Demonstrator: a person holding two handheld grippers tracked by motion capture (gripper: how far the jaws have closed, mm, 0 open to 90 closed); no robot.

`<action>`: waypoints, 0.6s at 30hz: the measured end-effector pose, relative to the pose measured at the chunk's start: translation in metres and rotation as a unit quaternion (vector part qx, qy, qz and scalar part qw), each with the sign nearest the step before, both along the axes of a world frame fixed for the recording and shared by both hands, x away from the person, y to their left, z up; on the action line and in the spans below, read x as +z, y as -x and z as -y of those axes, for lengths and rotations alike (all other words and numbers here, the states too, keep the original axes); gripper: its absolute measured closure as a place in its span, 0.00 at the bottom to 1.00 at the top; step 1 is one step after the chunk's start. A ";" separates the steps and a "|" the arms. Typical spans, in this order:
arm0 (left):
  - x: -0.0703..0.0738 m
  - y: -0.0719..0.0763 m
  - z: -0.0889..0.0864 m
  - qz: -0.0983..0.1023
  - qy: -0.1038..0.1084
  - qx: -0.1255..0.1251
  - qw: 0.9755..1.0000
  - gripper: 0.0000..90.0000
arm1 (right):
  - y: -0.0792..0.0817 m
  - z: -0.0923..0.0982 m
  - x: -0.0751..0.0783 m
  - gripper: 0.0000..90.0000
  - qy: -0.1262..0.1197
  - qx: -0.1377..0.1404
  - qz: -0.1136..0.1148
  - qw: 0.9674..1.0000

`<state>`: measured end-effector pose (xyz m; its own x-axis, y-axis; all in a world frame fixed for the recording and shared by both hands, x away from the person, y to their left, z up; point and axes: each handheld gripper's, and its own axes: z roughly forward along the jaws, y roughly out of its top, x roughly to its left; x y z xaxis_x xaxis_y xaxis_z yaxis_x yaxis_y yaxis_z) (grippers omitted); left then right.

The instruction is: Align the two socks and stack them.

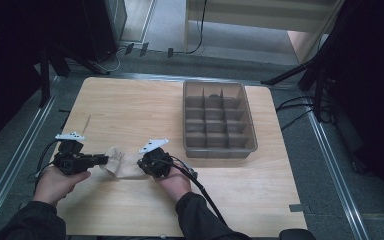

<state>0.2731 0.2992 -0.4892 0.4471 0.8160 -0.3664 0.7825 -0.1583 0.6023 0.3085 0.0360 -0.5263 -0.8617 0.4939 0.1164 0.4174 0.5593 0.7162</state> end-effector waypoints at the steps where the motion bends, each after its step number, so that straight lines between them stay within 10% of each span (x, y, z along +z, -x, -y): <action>1: 0.000 0.000 0.000 0.001 0.001 -0.001 1.000 0.91 | -0.001 -0.002 -0.002 0.97 0.003 -0.001 -0.003 1.000; 18: 0.010 -0.004 0.023 0.011 0.003 -0.029 1.000 0.91 | -0.003 -0.032 -0.018 1.00 -0.010 0.003 -0.012 1.000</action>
